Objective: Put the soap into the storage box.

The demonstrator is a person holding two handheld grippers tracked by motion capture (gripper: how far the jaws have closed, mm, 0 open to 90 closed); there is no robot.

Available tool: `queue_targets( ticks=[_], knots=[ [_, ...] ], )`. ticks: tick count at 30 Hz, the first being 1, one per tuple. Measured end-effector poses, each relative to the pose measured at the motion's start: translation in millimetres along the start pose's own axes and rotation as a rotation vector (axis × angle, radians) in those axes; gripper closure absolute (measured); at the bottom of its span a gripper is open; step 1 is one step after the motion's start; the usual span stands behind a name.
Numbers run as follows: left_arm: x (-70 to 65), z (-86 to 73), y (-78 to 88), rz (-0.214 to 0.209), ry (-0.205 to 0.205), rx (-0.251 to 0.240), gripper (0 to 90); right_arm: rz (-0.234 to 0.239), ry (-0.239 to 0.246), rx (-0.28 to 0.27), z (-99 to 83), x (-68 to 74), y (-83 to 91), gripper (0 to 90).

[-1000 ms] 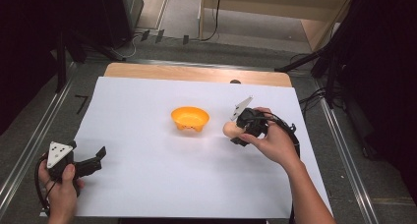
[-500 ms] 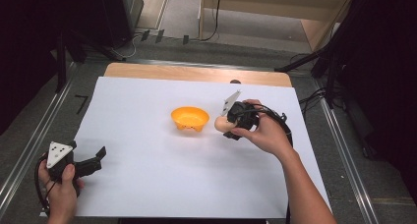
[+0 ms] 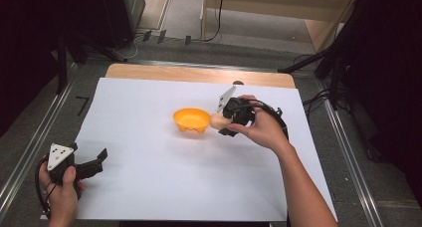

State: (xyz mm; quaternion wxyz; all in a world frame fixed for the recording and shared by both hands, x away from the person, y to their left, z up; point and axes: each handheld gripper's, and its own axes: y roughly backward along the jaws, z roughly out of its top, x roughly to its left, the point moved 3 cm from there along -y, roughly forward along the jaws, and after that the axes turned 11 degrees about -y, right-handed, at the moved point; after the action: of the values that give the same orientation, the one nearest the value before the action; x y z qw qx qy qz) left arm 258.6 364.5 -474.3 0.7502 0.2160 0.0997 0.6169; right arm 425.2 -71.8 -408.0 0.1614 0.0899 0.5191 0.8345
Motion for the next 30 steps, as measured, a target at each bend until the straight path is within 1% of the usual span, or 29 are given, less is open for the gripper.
queue_targets(
  ticks=[1,2,4,5,7,11,13,14,16,20,25,28,30],
  knots=[
    [0.0,0.0,0.0,0.000,0.000,0.000,0.0,0.000,0.000,0.000,0.0,0.0,0.0,32.8],
    [0.0,0.0,0.0,0.000,0.000,0.000,0.0,0.005,0.006,-0.011,2.9,-1.1,-0.7,32.8],
    [0.0,0.0,0.0,0.000,0.001,-0.001,0.0,0.012,0.008,-0.009,5.3,-0.7,-0.9,32.8],
    [0.0,0.0,0.0,0.000,0.001,-0.001,0.0,0.012,0.008,-0.009,5.3,-0.7,-0.9,32.8],
    [0.0,0.0,0.0,-0.001,0.000,0.000,0.0,0.004,0.023,-0.005,8.7,-1.6,-1.5,32.8],
    [0.0,0.0,0.0,-0.002,0.000,-0.001,0.0,0.010,0.024,-0.012,14.4,-1.4,-1.7,32.8],
    [-0.1,0.0,0.0,-0.003,-0.002,0.000,0.0,0.008,0.032,-0.012,19.1,-2.2,-2.1,32.8],
    [-0.2,0.0,0.1,-0.003,-0.003,0.002,0.0,0.013,0.026,-0.018,20.5,-2.0,-2.4,32.8],
    [-0.2,0.0,0.0,-0.002,-0.002,0.001,0.0,0.012,0.033,-0.021,23.6,-2.8,-2.6,32.8],
    [-0.1,0.0,0.0,-0.003,-0.002,0.001,0.0,0.014,0.033,-0.017,27.7,-3.3,-2.9,32.8],
    [0.0,0.0,0.0,-0.004,-0.001,0.000,0.0,0.019,0.051,-0.028,37.0,-3.8,-2.7,32.8],
    [0.0,0.0,0.1,-0.004,-0.002,0.001,0.0,0.015,0.058,-0.022,40.7,-3.7,-3.3,32.8],
    [0.1,0.0,0.0,-0.005,-0.002,0.001,0.0,0.017,0.054,-0.020,41.7,-3.3,-3.5,32.8]
  ],
)
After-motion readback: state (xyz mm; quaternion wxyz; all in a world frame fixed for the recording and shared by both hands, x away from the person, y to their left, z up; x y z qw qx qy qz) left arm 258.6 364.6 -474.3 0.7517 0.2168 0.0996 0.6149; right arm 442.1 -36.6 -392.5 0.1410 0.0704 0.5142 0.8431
